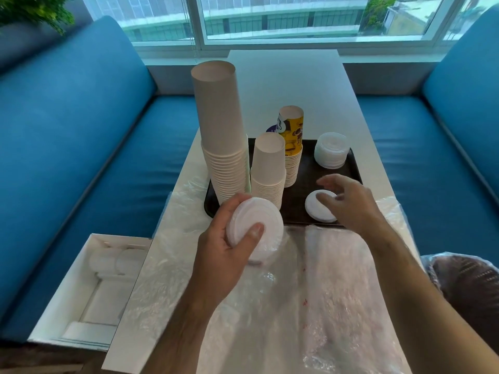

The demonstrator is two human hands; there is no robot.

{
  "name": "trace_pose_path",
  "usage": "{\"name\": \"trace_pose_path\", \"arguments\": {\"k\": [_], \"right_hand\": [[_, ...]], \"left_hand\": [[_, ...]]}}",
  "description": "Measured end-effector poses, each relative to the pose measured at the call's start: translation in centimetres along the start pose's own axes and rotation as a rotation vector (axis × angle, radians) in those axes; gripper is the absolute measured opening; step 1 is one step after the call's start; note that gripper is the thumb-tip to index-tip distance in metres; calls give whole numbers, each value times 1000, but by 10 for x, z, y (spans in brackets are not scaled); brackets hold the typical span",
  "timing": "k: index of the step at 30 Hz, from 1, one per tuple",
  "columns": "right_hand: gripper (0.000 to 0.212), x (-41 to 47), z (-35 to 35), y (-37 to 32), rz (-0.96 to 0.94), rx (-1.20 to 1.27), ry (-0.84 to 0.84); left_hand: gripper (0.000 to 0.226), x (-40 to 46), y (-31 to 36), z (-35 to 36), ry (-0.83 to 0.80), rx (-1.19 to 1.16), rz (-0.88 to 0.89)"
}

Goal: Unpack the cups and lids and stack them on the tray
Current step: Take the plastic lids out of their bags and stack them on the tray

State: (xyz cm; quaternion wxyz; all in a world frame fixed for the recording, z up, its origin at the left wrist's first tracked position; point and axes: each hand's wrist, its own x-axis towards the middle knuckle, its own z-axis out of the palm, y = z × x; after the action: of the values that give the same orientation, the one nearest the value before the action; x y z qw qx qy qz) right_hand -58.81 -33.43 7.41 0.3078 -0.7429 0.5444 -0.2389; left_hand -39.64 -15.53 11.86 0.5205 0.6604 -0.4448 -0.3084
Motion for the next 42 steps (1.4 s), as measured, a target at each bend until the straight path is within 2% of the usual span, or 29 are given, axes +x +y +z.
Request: {"name": "trace_pose_path", "arguments": {"k": [4,8,13,20,25,31,38,42], "right_hand": [[25,-34,-16,-70,-253,193,-191],[35,-50,-13,-97,-386,59,-330],[38,-55,-6,-100,-388,29,-316],[31,-62,-3,-102,-373,95,-286],[31,-62,-7,-103,-322,181,-321],[34,-64,-5,-102,-312,216,-300],[14,-60,-9,-93,-258,386,-420],[10,-62,-11,-93,-252,481,-526]], "left_hand": [[42,-4,2,3,-31,38,-4],[44,-5,6,4,-53,52,-6],[46,-9,6,0,-36,57,12],[46,-14,3,-6,-22,113,10],[51,-15,3,-8,-54,59,-19],[57,-18,4,-10,-105,136,11],[73,-20,3,-13,-135,173,36],[74,-19,2,-15,-139,161,44]]}}
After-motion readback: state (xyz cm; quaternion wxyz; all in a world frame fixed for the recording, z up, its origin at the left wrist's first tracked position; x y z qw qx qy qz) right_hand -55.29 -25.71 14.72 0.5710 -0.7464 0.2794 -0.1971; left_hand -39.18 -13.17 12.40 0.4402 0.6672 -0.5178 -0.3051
